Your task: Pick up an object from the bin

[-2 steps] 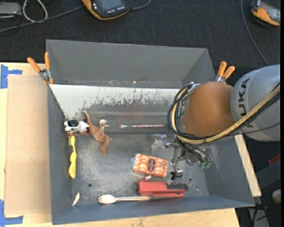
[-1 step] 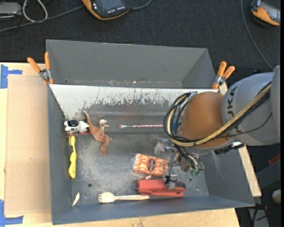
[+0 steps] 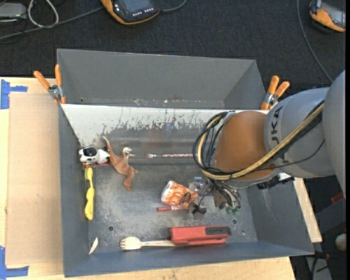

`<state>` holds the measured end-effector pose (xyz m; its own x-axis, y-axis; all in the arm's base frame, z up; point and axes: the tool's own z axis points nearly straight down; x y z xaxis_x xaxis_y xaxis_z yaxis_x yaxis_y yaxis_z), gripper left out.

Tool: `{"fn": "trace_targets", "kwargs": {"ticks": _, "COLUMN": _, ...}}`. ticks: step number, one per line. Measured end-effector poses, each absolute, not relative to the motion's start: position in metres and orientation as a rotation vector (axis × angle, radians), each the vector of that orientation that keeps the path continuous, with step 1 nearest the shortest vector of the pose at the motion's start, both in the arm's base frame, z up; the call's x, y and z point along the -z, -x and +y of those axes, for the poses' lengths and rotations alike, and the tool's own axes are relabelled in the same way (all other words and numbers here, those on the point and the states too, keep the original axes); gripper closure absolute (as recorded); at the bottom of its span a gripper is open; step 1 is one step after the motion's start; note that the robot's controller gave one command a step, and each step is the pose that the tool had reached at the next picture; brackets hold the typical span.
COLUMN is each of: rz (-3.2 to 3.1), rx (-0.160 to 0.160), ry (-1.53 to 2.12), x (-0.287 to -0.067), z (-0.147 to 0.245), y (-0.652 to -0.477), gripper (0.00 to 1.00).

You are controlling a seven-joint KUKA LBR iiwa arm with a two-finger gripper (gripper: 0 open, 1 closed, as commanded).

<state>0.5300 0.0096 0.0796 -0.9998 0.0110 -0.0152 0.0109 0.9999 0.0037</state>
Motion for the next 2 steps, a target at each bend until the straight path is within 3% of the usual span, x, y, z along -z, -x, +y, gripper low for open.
{"fn": "trace_targets", "kwargs": {"ticks": 1, "rz": 3.127, "rx": -0.006, "ry": -0.016, "x": -0.080, "z": 0.010, "y": -0.530, "gripper": 1.00}}
{"fn": "trace_targets", "kwargs": {"ticks": 2, "rz": 3.133, "rx": -0.005, "ry": -0.012, "x": -0.138, "z": 0.021, "y": -0.532, "gripper": 1.00}}
